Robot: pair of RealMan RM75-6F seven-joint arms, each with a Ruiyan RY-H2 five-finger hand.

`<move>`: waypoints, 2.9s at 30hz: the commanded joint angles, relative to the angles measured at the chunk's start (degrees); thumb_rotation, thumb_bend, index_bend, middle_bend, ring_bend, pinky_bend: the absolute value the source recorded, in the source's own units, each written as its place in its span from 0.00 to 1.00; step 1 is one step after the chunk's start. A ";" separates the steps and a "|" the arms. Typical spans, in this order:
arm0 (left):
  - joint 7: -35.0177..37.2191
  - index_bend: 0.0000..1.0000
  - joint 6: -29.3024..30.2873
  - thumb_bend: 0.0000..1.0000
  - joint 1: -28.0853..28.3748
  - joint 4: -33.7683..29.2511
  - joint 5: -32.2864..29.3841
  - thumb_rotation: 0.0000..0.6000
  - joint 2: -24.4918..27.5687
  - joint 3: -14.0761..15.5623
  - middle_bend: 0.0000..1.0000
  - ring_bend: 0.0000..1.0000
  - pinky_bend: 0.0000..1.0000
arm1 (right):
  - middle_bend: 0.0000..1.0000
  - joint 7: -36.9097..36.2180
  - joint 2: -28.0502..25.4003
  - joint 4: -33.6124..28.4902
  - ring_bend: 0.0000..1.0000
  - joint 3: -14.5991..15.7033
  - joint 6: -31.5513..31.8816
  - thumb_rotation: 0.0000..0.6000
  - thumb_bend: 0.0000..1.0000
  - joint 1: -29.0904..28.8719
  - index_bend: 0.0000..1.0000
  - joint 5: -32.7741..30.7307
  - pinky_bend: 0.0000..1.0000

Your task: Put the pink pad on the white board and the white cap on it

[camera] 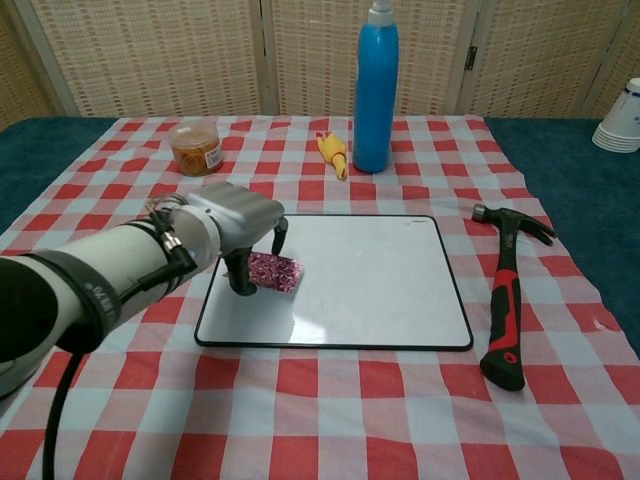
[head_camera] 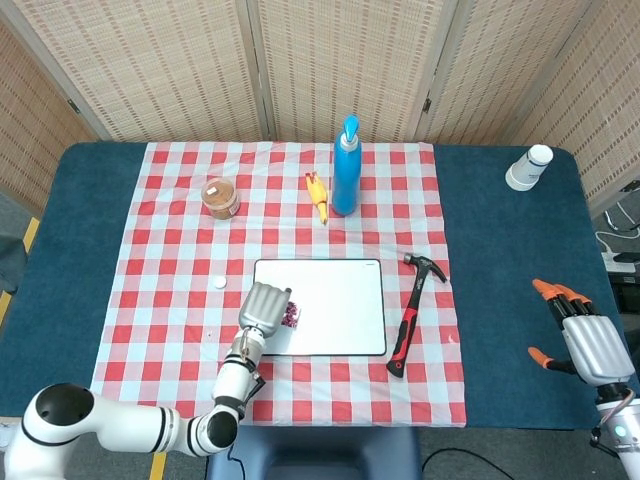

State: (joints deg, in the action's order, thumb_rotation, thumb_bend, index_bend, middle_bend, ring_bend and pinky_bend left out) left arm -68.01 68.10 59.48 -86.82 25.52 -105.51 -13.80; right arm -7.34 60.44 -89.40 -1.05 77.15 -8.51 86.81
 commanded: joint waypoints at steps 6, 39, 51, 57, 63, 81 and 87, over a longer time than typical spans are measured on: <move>-2.61 0.46 -2.08 0.29 5.49 7.24 -3.93 1.00 -5.71 -3.47 1.00 1.00 1.00 | 0.12 -1.54 -0.36 0.61 0.09 -0.46 -0.49 1.00 0.13 -0.18 0.00 -0.85 0.18; -1.77 0.25 -1.34 0.24 7.16 5.00 -5.23 1.00 -1.43 -3.52 1.00 1.00 1.00 | 0.12 -1.71 -0.45 0.71 0.09 -0.55 -0.82 1.00 0.13 -0.19 0.00 -1.10 0.18; 3.30 0.43 -0.78 0.26 2.15 7.29 -3.00 1.00 4.83 -0.51 1.00 1.00 1.00 | 0.12 -0.36 -0.05 0.45 0.09 -0.43 -1.25 1.00 0.13 -0.36 0.00 -1.13 0.18; 5.98 0.43 -3.22 0.27 0.26 9.87 -3.26 1.00 6.15 0.13 1.00 1.00 1.00 | 0.12 0.24 0.21 0.45 0.09 -0.54 -1.43 1.00 0.13 -0.44 0.00 -1.47 0.18; 8.04 0.42 -5.38 0.28 -0.68 13.29 -3.52 1.00 6.08 0.15 1.00 1.00 1.00 | 0.12 -0.23 0.31 0.72 0.09 -0.91 -0.63 1.00 0.13 -0.22 0.00 -1.60 0.18; 8.08 0.42 -8.85 0.28 -1.72 20.52 -5.79 1.00 4.13 0.41 1.00 1.00 1.00 | 0.12 0.03 0.74 1.09 0.09 -0.95 -0.25 1.00 0.13 -0.14 0.00 -1.37 0.18; 8.31 0.42 -9.27 0.28 -2.00 21.45 -5.51 1.00 3.85 0.29 1.00 1.00 1.00 | 0.12 0.31 0.77 0.96 0.09 -0.96 -0.25 1.00 0.13 -0.10 0.00 -1.48 0.18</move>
State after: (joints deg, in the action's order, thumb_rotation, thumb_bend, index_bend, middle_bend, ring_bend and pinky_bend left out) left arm -59.71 58.84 57.49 -65.39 20.00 -101.65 -13.50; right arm -7.03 61.21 -88.44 -2.01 76.87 -8.62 85.33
